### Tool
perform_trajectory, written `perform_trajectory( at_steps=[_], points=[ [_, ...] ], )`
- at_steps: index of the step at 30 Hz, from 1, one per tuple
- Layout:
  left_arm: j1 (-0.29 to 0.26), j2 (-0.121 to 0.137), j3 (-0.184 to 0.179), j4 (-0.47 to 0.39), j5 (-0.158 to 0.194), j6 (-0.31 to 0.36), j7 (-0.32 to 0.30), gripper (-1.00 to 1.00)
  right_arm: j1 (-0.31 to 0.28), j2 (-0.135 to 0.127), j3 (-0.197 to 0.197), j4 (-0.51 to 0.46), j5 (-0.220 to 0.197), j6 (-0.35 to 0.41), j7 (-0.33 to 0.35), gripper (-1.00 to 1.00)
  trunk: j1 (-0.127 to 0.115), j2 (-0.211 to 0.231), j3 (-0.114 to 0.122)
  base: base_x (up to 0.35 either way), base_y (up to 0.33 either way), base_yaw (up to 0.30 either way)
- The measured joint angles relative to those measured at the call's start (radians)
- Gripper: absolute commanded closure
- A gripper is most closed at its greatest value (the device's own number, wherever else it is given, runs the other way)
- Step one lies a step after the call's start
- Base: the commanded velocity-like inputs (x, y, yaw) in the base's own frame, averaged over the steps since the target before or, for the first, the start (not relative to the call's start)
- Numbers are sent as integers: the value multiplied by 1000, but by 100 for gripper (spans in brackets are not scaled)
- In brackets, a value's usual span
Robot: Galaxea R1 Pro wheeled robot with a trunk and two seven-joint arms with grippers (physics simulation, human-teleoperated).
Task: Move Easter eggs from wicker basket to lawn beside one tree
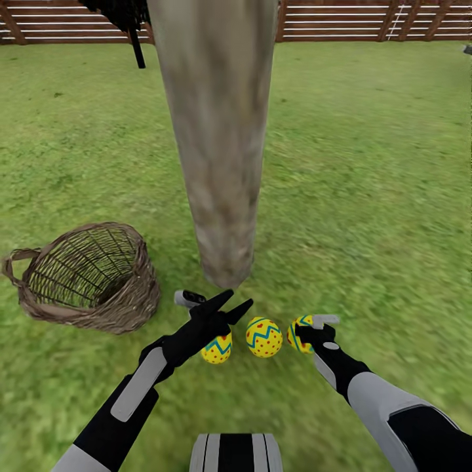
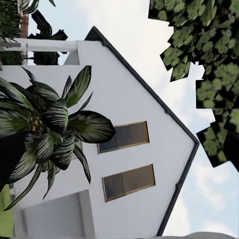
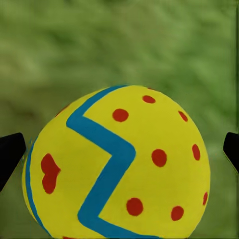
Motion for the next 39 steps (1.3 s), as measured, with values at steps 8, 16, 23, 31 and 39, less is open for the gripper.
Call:
perform_trajectory(
  at_steps=[8, 16, 23, 31, 39],
  points=[
    [0, -1, -1, 0, 0, -1, 1, -100, 0, -3, -1, -3, 0, 0, 0, -100, -4, 2, 31, 0, 0, 0],
    [0, -43, -55, 36, -5, -3, 12, -100, -1, -30, -11, -31, -2, -1, 1, -100, -7, 4, 62, 0, 0, 0],
    [-1, -79, -72, 30, -6, 12, 138, -100, -1, -38, -10, -37, -2, 3, 0, -100, -10, 5, 89, 0, 0, 0],
    [-3, -63, -92, 24, 4, 15, 151, -100, 4, -96, -8, -17, -12, 21, 3, -100, -13, 7, 120, -263, 4, 0],
    [-3, -1, -80, 69, -8, 9, 154, -100, 12, -113, -6, 60, -8, 100, 2, -100, -17, 9, 151, -320, 45, 0]
  ],
)
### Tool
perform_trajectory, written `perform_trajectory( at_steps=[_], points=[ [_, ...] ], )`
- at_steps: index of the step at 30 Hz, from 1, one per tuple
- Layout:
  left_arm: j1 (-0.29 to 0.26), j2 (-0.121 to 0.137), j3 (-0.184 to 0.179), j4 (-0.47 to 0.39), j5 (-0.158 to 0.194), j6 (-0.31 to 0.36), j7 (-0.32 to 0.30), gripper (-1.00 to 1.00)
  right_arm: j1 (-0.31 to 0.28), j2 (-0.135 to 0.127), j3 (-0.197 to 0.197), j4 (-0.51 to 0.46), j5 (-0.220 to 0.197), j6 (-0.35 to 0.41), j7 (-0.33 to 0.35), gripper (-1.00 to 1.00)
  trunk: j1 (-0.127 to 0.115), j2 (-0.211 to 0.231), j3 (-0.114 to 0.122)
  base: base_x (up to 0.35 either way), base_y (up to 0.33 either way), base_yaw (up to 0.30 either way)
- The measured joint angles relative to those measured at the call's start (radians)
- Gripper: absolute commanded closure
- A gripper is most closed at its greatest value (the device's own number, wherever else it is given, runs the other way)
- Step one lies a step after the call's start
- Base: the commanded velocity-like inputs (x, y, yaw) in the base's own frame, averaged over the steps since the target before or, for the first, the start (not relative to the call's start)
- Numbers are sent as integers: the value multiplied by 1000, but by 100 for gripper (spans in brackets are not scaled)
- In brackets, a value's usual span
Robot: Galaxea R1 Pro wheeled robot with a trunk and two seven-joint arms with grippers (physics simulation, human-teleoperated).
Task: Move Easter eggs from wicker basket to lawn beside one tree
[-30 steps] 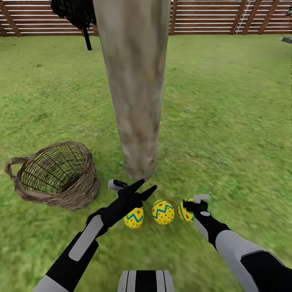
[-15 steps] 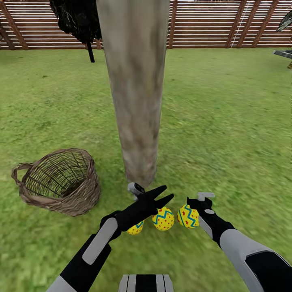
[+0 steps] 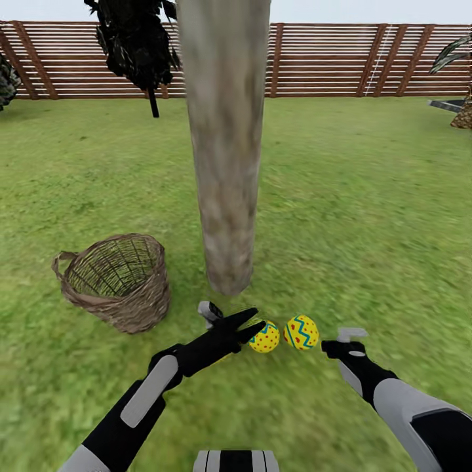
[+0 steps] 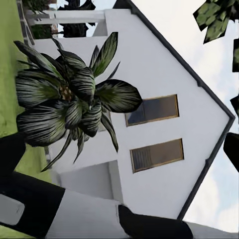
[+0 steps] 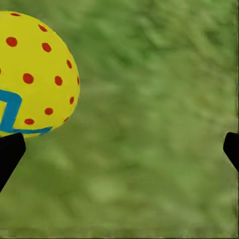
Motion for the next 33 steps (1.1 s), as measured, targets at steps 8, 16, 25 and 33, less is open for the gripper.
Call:
perform_trajectory(
  at_steps=[8, 16, 25, 33],
  points=[
    [0, 74, 5, 206, -6, -1, 161, -100, 15, 6, 2, 72, 0, 2, 6, -100, -4, 2, 31, -21, 1, 0],
    [3, 209, -9, 310, -7, -10, 164, -100, 78, 10, 3, 76, 1, 0, 10, -100, -8, 4, 62, 0, 0, 0],
    [3, 216, -96, 433, -6, -11, 166, -100, 149, 11, 3, 77, 1, -2, 9, -100, -12, 6, 97, 0, 0, 0],
    [3, 218, -116, 652, -8, -81, 167, -100, 187, 14, 4, 77, 2, -1, 5, -100, -15, 8, 128, 0, 0, 0]
  ],
)
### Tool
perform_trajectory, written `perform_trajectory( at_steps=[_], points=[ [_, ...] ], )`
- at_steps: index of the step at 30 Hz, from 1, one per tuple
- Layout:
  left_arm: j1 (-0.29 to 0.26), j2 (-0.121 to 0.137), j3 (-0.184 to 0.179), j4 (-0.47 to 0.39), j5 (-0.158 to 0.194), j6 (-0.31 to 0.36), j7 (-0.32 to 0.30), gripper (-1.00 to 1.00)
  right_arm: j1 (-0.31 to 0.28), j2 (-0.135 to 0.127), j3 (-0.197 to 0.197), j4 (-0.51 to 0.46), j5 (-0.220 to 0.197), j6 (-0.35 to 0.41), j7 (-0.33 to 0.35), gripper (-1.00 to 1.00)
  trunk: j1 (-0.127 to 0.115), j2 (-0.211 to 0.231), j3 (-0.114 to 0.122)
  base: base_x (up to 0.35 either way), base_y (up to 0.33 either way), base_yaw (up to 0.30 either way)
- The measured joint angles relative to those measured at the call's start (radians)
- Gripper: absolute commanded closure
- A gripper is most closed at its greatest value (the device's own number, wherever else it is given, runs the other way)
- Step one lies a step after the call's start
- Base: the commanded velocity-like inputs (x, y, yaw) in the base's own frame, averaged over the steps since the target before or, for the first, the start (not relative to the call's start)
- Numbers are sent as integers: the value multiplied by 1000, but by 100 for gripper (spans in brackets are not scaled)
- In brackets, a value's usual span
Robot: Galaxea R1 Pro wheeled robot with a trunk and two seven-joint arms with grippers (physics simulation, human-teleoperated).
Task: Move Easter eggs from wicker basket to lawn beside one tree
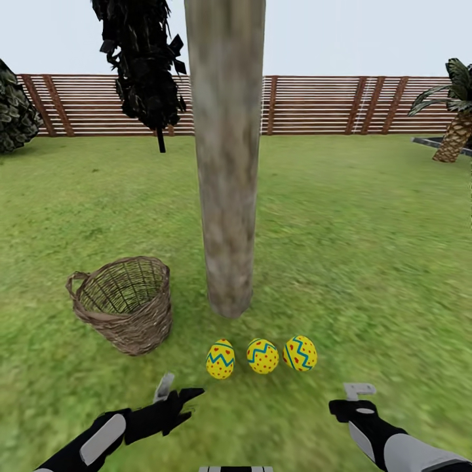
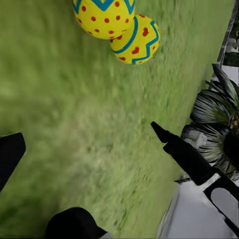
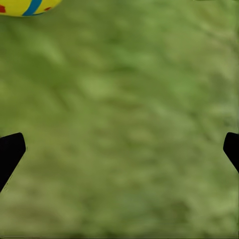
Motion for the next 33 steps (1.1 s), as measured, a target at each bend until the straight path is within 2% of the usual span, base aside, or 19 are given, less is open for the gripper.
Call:
perform_trajectory(
  at_steps=[3, 6, 9, 12, 14, 15, 16, 19, 21, 23, 26, 33],
  points=[
    [0, 2, -2, 75, 1, -24, 0, -100, 10, 11, 0, 0, 1, -1, -1, -100, -1, 1, 12, 0, 0, 0],
    [0, 1, -5, 143, 0, -125, 0, -100, 19, 13, 0, 0, 1, -4, 0, -100, -3, 1, 23, 0, 0, 0],
    [0, 2, -6, 232, 0, -165, 1, -100, 26, 14, 0, 5, 0, 3, -3, -100, -4, 2, 35, 0, 0, 0],
    [-2, 8, -5, 268, 2, -167, 1, -100, 27, 14, 0, 35, -1, 4, -3, -100, -5, 3, 46, 0, 0, 0],
    [-2, 22, -6, 273, 2, -168, 0, -100, 30, 14, -1, 49, -1, 4, -4, -100, -6, 3, 54, 0, 0, 0],
    [-2, 43, -6, 282, 2, -168, 1, -100, 32, 14, -2, 70, -2, 4, -6, -100, -7, 3, 58, 0, 0, 0],
    [-2, 49, -8, 290, 2, -168, 0, -100, 33, 14, -2, 80, -3, 5, -8, -100, -7, 4, 62, 0, 0, 0],
    [-2, 54, -9, 310, 2, -169, 0, -100, 34, 14, -2, 94, -4, 6, -9, -100, -9, 4, 74, 0, 0, 0],
    [-2, 55, -33, 318, 2, -169, 0, -100, 40, 13, -2, 106, -4, 5, -10, -100, -9, 5, 81, 0, 0, 0],
    [-2, 58, -75, 321, 2, -169, 0, -100, 51, 12, -2, 109, -2, -2, -9, -100, -10, 5, 89, 0, 0, 0],
    [-2, 59, -109, 324, 3, -169, 0, -100, 70, 12, -2, 109, -2, -8, -8, -100, -12, 6, 101, 0, 0, 0],
    [-2, 54, -117, 397, 3, -169, 0, -100, 108, 12, -2, 108, -2, -13, -6, -100, -15, 8, 128, 0, 0, 0]
  ],
)
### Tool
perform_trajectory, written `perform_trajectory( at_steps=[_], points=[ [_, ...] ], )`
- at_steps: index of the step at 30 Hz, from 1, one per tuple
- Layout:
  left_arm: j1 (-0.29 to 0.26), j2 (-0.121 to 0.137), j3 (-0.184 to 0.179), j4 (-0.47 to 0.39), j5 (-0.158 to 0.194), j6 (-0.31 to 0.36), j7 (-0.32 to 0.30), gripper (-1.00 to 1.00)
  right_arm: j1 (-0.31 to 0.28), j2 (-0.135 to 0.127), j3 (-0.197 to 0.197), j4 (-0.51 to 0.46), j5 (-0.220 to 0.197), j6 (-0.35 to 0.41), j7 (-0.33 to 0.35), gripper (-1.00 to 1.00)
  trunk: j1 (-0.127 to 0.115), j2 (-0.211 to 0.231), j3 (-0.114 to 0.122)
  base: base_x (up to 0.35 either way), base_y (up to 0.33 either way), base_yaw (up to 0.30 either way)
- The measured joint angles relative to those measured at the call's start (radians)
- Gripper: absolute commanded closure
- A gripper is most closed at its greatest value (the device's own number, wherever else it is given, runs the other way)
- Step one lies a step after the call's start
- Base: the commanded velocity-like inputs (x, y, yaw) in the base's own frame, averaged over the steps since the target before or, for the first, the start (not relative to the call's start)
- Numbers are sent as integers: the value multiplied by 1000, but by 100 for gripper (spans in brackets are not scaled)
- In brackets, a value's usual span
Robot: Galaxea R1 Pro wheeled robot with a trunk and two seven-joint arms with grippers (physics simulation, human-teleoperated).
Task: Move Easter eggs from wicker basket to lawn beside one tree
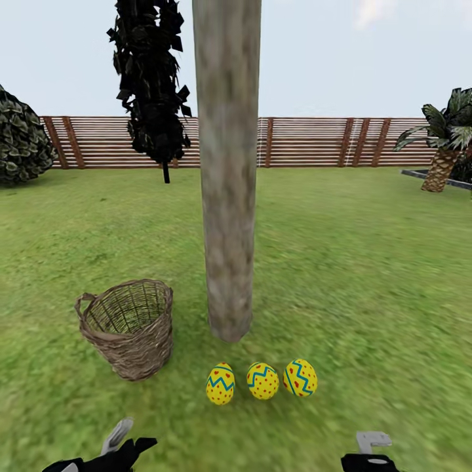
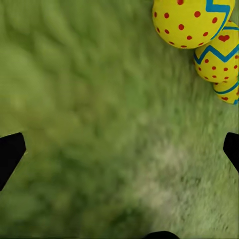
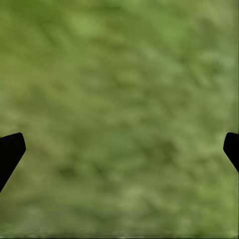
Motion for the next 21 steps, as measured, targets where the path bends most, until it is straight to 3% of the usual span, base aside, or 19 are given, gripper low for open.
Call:
perform_trajectory(
  at_steps=[4, 10, 21],
  points=[
    [1, -7, -3, 31, -1, 0, 0, -100, 28, 0, 0, 1, 0, -1, 2, -100, -9, 16, 14, 0, 0, 0],
    [1, -16, -50, 89, 0, -2, 0, -100, 55, -1, 0, 1, 1, -1, 4, -100, -32, 58, 33, 0, 0, 0],
    [1, -18, -56, 156, -3, -2, 0, -100, 106, 1, 0, 1, -7, -1, 6, -100, -74, 135, 67, 0, 0, 0]
  ],
)
